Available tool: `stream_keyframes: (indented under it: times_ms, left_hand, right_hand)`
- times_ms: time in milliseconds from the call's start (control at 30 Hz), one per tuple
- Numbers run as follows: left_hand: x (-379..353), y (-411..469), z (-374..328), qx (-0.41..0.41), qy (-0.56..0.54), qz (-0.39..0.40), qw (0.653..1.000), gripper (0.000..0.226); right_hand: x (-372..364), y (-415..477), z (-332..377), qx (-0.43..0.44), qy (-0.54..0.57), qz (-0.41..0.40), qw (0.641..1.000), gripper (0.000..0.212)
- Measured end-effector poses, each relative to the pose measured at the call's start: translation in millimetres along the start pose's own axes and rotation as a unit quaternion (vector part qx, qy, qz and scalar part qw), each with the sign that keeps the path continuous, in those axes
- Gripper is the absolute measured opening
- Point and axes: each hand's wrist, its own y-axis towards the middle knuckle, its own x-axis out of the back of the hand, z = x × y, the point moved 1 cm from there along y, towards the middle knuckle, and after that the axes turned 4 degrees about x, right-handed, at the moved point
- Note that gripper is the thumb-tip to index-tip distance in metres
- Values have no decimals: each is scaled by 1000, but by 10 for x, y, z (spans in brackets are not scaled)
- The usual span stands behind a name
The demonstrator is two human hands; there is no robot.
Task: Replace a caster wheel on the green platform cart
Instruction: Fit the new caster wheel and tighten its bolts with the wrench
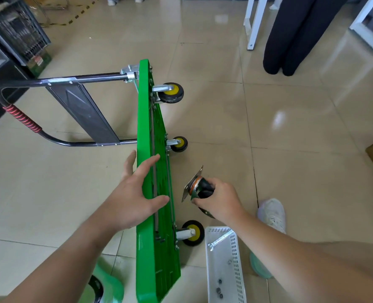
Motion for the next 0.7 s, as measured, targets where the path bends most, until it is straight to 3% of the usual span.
stream_keyframes:
  times_ms: [233,400,700]
  left_hand:
    - [-55,121,51,-4,-12,7,1000,102]
    - [-103,127,86,-18,-21,-9,1000,105]
    - [-51,146,83,-45,-74,-20,996,104]
  right_hand:
    - [-338,512,-315,-171,3,9,985,44]
    - [-766,847,-524,-243,11,35,969,29]
    - [-1379,1185,-817,-271,-75,106,954,9]
